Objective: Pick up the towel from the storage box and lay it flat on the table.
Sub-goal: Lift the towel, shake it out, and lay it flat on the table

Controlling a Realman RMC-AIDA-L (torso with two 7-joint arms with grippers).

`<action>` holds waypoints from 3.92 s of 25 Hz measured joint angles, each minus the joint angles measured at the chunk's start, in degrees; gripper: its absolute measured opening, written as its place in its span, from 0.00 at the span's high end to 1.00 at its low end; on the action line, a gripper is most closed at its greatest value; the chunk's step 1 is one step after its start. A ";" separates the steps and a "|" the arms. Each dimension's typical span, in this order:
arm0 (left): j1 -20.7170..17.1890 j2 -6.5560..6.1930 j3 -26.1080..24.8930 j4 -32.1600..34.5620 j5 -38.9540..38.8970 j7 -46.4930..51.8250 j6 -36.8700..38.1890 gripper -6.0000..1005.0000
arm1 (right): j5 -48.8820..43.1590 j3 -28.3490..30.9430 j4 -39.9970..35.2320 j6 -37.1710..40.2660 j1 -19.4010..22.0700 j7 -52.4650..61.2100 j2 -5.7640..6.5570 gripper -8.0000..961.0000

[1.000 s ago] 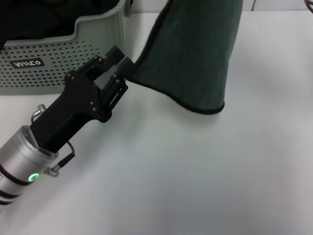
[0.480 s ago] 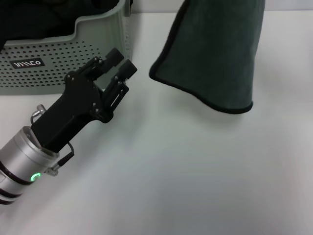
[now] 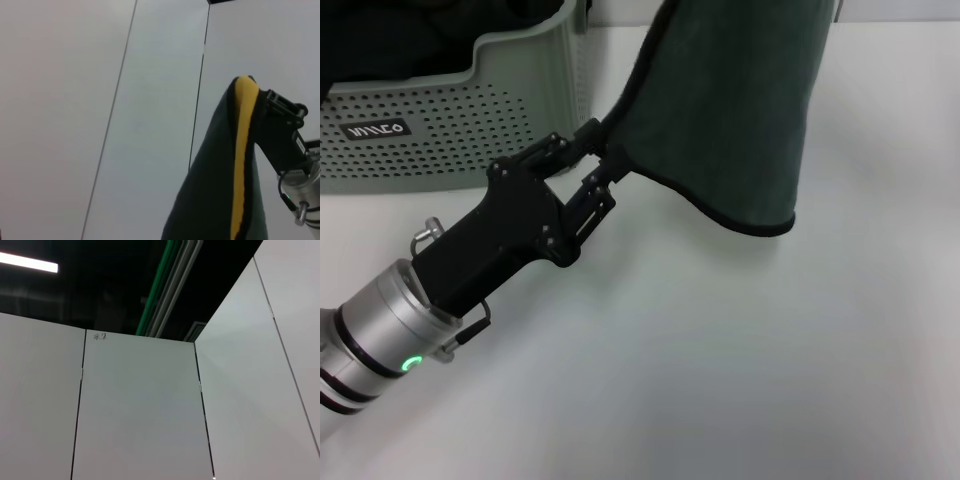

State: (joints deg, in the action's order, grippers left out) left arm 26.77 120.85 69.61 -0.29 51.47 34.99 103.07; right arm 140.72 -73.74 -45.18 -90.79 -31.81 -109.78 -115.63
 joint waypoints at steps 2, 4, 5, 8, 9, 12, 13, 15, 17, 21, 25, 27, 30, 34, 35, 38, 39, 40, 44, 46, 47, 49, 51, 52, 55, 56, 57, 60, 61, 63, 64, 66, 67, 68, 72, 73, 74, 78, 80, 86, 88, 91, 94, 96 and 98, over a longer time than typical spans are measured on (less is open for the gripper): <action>0.03 0.00 0.00 -0.03 0.03 -0.01 -0.15 0.65 | 0.00 0.00 0.02 -0.01 -0.09 -0.01 -0.06 0.98; 0.01 0.00 -0.03 -0.05 0.04 -0.01 -0.15 0.65 | 0.00 0.00 0.09 -0.08 -0.11 -0.01 -0.14 0.98; -0.08 0.00 -0.10 -0.06 -0.04 -0.01 -0.14 0.65 | 0.00 0.00 0.09 -0.12 -0.11 -0.01 -0.17 0.98; -0.31 0.00 -0.39 -0.06 -0.40 -0.01 -0.01 0.65 | 0.00 0.00 0.19 -0.14 -0.10 -0.02 -0.21 0.98; -0.36 0.00 -0.43 -0.06 -0.45 -0.01 0.06 0.66 | 0.00 0.00 0.26 -0.14 -0.03 -0.01 -0.21 0.98; -0.40 0.00 -0.46 -0.05 -0.49 -0.01 0.17 0.68 | 0.17 -0.11 0.49 -0.16 0.21 0.00 -0.22 0.98; -0.37 0.00 -0.43 -0.03 -0.49 -0.01 0.18 0.69 | 0.40 -0.23 0.59 -0.17 0.27 0.00 -0.22 0.98; -0.26 0.00 -0.32 0.00 -0.39 -0.01 0.19 0.71 | 0.57 -0.33 0.67 -0.18 0.31 0.01 -0.22 0.98; -0.11 0.00 -0.17 0.00 -0.13 -0.01 0.19 0.79 | 0.59 -0.38 0.69 -0.20 0.33 0.01 -0.22 0.98; 0.03 0.00 -0.10 -0.25 0.02 0.04 0.19 0.91 | 0.62 -0.45 0.71 -0.28 0.34 0.01 -0.24 0.98; 0.04 0.00 -0.08 -0.21 0.43 0.29 0.20 0.94 | 0.62 -0.45 0.71 -0.28 0.34 0.01 -0.28 0.98; 0.03 0.00 -0.04 -0.11 0.75 0.24 0.21 0.95 | 0.62 -0.44 0.72 -0.28 0.31 0.01 -0.29 0.98; 0.07 0.00 0.00 -0.05 1.31 0.10 0.23 0.93 | 0.62 -0.44 0.72 -0.28 0.19 0.01 -0.30 0.98; 0.13 0.00 0.00 0.04 1.63 0.09 0.33 0.89 | 0.62 -0.44 0.80 -0.26 0.02 0.01 -0.31 0.97; 0.13 0.00 0.00 0.03 1.63 0.09 0.35 0.89 | 0.62 -0.44 0.80 -0.24 0.00 0.01 -0.34 0.97; 0.13 0.00 0.00 0.03 1.61 0.11 0.37 0.89 | 0.62 -0.44 0.87 -0.20 -0.06 0.01 -0.38 0.97; 0.13 0.00 0.00 0.03 1.59 0.12 0.37 0.89 | 0.62 -0.44 0.88 -0.19 -0.07 0.01 -0.39 0.97; 0.13 0.00 0.00 0.04 1.55 0.14 0.37 0.86 | 0.62 -0.44 0.88 -0.18 -0.08 0.01 -0.39 0.97; 0.14 0.00 -0.01 0.03 1.56 0.13 0.33 0.74 | 0.62 -0.50 0.89 -0.17 -0.10 0.01 -0.51 0.97; 0.18 0.00 -0.07 0.03 1.55 0.11 0.29 0.70 | 0.63 -0.61 0.89 -0.17 -0.10 0.01 -0.57 0.97; 0.19 0.00 -0.17 0.00 1.44 0.10 0.28 0.70 | 0.64 -0.64 0.89 -0.17 -0.10 0.01 -0.57 0.97; 0.20 0.00 -0.37 -0.11 1.19 0.09 0.28 0.68 | 0.66 -0.77 0.89 -0.17 -0.10 0.01 -0.57 0.97; 0.17 0.00 -0.46 -0.15 1.05 0.08 0.29 0.67 | 0.82 -1.02 0.96 -0.16 -0.10 0.01 -0.57 0.97; 0.16 0.00 -0.46 -0.15 1.04 0.06 0.29 0.67 | 1.00 -1.26 1.21 -0.14 -0.18 0.01 -0.57 0.97; 0.18 0.00 -0.46 -0.09 1.01 0.00 0.29 0.67 | 1.37 -1.56 2.03 -0.15 -0.51 0.00 -0.57 0.97; 0.21 0.00 -0.46 -0.07 0.95 -0.02 0.29 0.67 | 1.38 -1.61 2.31 -0.15 -0.64 0.01 -0.56 0.97; 0.21 0.00 -0.45 -0.06 0.92 -0.03 0.29 0.67 | 1.40 -1.68 2.55 -0.15 -0.75 0.01 -0.57 0.97; 0.21 0.00 -0.48 -0.06 0.58 -0.03 0.29 0.68 | 1.46 -2.06 3.32 -0.15 -1.01 0.00 -0.57 0.97; 0.21 0.00 -0.49 -0.06 0.43 -0.03 0.29 0.68 | 1.49 -2.17 3.65 -0.15 -1.12 0.01 -0.56 0.97; 0.15 0.00 -0.50 -0.04 -0.01 -0.02 0.31 0.78 | 1.50 -2.35 4.39 -0.16 -1.32 0.01 -0.57 0.97; 0.09 0.00 -0.52 -0.02 -0.19 -0.02 0.32 0.83 | 1.50 -2.43 4.64 -0.17 -1.38 0.03 -0.56 0.97; -0.14 0.00 -0.53 0.02 -0.70 -0.02 0.52 0.88 | 1.37 -2.66 5.05 -0.07 -1.45 0.60 -0.54 0.97; -0.26 0.00 -0.53 0.04 -1.06 -0.01 0.93 0.91 | 1.09 -2.71 5.10 0.26 -1.48 1.46 -0.44 0.97; -0.35 0.00 -0.52 0.05 -1.12 -0.02 1.64 0.93 | 0.69 -2.74 5.11 0.78 -1.49 2.48 -0.33 0.97; -1.98 -0.61 -0.13 1.05 -0.55 0.52 8.85 0.97 | -2.96 -2.34 4.60 5.35 -1.35 10.02 0.44 0.97; -3.05 -0.80 -0.03 2.63 0.10 1.35 10.63 0.97 | -3.80 -2.28 4.47 5.99 -1.27 11.46 0.64 0.97; -4.00 -0.91 0.03 4.07 0.81 2.24 11.90 0.97 | -4.74 -2.23 4.30 6.49 -1.18 13.19 0.94 0.97; -8.86 -0.98 0.08 14.49 5.02 8.77 13.04 0.98 | -9.17 -2.21 1.64 7.44 0.10 19.25 1.59 0.97; -10.43 -0.94 0.10 18.49 6.18 11.94 13.27 0.98 | -11.84 -2.20 -1.61 8.13 1.81 21.87 1.45 0.97; -14.36 -1.50 3.45 29.15 6.98 20.98 13.51 0.98 | -19.51 -2.19 -12.45 7.54 10.29 30.28 0.98 0.97; -15.53 -1.62 4.25 32.65 6.98 23.54 13.56 0.98 | -21.10 -2.22 -16.23 6.03 13.30 32.25 1.01 0.97; -17.03 -1.69 5.04 37.35 6.98 26.96 13.60 0.98 | -24.19 -2.23 -23.15 4.76 17.62 34.39 0.76 0.97; -17.61 -1.70 5.26 39.88 6.99 29.55 13.61 0.98 | -26.05 -2.34 -27.16 3.06 20.88 35.22 0.47 0.97; -17.86 -1.71 5.33 40.98 6.99 31.20 13.63 0.98 | -26.28 -2.52 -28.35 1.41 22.71 35.28 0.43 0.97; -18.79 -1.73 5.70 42.57 7.00 32.23 13.66 0.98 | -26.44 -2.69 -28.83 0.14 24.70 35.03 0.40 0.97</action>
State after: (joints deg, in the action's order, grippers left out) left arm 7.98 119.12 75.31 42.28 58.47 67.22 116.73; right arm 114.27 -76.43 -74.00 -90.65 -7.10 -74.75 -115.23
